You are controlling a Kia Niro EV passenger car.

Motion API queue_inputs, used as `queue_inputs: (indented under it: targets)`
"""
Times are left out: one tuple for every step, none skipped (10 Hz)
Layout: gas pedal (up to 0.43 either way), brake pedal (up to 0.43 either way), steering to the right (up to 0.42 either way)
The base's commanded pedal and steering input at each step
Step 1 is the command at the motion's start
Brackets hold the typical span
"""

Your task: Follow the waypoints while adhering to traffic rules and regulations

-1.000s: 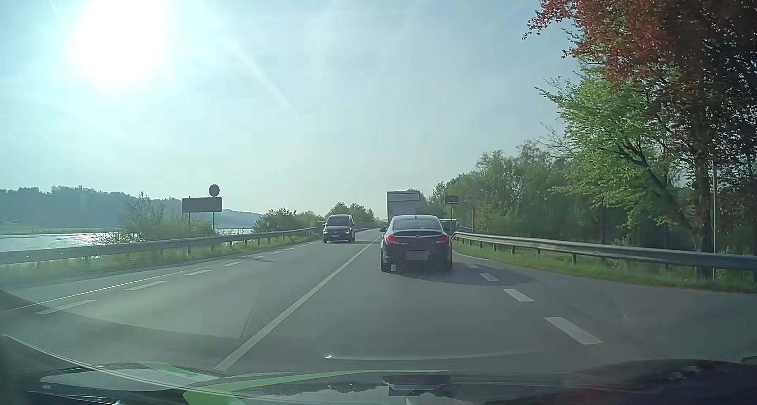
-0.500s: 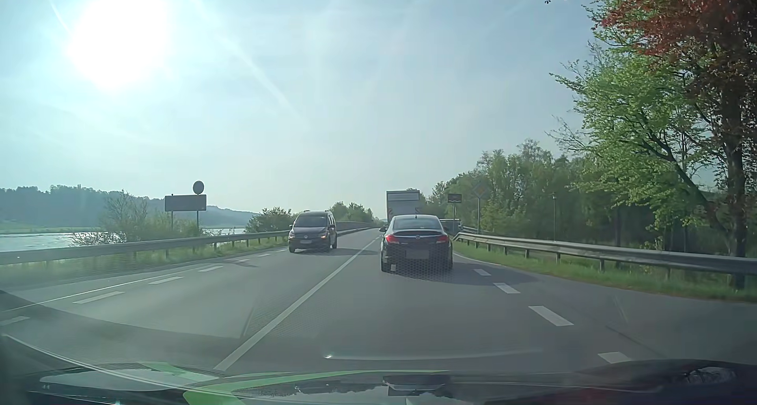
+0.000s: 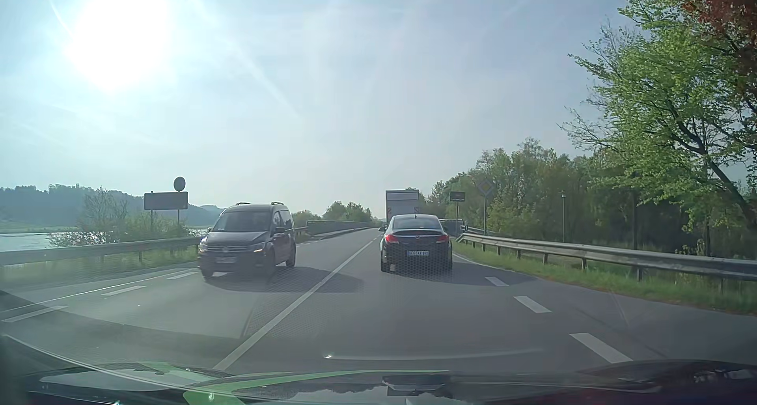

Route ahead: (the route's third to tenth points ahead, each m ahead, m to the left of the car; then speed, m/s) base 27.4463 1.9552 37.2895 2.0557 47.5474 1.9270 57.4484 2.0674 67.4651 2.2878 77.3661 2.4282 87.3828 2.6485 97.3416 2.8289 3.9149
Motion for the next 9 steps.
queue_inputs:
  targets:
    - [0.039,0.0,0.005]
    - [0.039,0.0,0.005]
    - [0.039,0.0,0.005]
    - [0.039,0.0,0.005]
    - [0.039,0.0,0.005]
    - [0.039,0.0,0.005]
    - [0.039,0.0,0.005]
    - [0.039,0.0,0.005]
    - [0.039,0.0,0.005]
